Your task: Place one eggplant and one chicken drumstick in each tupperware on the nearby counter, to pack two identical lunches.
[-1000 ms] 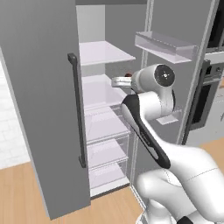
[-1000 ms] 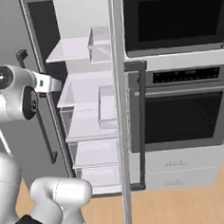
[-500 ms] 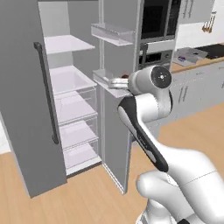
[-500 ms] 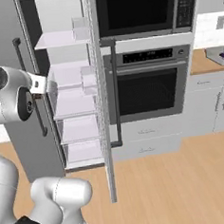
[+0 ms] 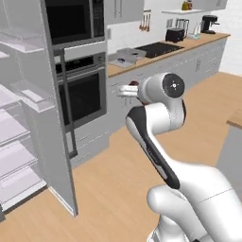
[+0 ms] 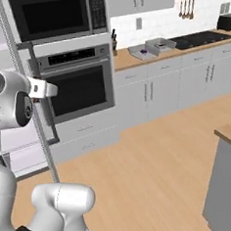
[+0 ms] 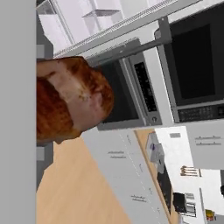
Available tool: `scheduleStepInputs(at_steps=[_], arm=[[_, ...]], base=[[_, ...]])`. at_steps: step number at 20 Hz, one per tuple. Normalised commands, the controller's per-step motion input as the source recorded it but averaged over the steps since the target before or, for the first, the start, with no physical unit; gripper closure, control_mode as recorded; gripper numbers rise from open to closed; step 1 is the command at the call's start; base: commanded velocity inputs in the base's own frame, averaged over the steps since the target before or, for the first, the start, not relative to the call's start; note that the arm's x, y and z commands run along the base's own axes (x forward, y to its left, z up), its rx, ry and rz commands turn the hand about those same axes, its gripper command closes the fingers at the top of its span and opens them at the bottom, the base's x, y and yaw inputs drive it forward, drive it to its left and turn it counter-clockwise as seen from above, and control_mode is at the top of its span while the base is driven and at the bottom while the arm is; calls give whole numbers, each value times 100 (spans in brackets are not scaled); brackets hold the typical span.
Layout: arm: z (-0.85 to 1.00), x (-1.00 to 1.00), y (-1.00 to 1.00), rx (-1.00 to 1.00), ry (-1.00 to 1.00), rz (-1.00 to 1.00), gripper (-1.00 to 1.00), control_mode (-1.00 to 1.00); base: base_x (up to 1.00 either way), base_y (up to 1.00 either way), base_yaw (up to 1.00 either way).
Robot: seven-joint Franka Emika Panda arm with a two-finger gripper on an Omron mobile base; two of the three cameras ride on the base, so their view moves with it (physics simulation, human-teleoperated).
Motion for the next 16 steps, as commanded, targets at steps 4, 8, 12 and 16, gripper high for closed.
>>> scheduleStepInputs(at_steps=[4,8,12,16], arm=[[0,0,0,0,0,0,100,100],[0,0,0,0,0,0,100,100],[0,0,0,0,0,0,100,100],[0,0,0,0,0,0,100,100]], base=[[100,-95,-1],[100,-61,8],[100,-18,14],[100,0,19]])
